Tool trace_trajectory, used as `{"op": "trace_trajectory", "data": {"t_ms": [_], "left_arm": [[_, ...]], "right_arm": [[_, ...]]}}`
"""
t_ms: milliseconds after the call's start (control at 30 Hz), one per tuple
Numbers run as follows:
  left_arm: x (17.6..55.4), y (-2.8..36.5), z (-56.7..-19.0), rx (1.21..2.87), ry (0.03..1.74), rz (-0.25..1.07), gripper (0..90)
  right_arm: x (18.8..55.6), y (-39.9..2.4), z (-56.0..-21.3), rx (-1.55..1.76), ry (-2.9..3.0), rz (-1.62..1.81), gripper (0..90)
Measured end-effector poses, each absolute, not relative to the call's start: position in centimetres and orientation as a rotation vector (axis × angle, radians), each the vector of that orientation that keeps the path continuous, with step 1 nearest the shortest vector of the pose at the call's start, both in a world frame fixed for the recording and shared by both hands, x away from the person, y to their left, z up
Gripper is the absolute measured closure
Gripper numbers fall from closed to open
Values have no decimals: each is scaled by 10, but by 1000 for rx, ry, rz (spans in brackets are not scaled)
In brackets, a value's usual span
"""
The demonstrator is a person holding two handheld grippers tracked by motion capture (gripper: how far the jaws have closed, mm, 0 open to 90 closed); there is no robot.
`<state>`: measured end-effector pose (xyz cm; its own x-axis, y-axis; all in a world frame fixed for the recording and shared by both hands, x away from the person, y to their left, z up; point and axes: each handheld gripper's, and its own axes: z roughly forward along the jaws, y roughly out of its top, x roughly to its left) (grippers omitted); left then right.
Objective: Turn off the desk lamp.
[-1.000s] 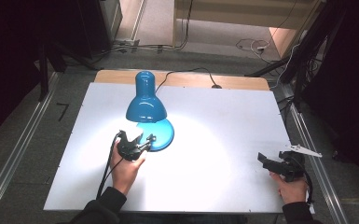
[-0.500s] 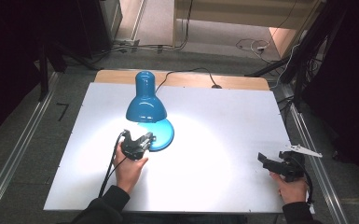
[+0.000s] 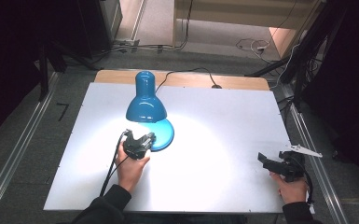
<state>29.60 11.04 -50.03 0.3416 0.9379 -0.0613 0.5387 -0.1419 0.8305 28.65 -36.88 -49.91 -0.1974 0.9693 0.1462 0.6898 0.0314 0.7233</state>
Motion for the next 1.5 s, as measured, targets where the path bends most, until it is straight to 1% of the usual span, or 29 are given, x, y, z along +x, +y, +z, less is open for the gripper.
{"op": "trace_trajectory", "data": {"t_ms": [367,667,1167,1300,1500], "left_arm": [[297,112,-500,1808,1303,615,900],[296,111,-501,1818,1294,633,900],[299,114,-502,1795,1298,597,900],[302,112,-505,1783,1287,626,900],[306,113,-506,1777,1297,625,900]], "right_arm": [[287,-368,-499,1679,1932,981,64],[287,-367,-499,1678,1936,980,64],[288,-366,-499,1678,1938,981,64],[287,-366,-499,1678,1938,981,64],[288,-367,-500,1683,1938,978,64]]}}
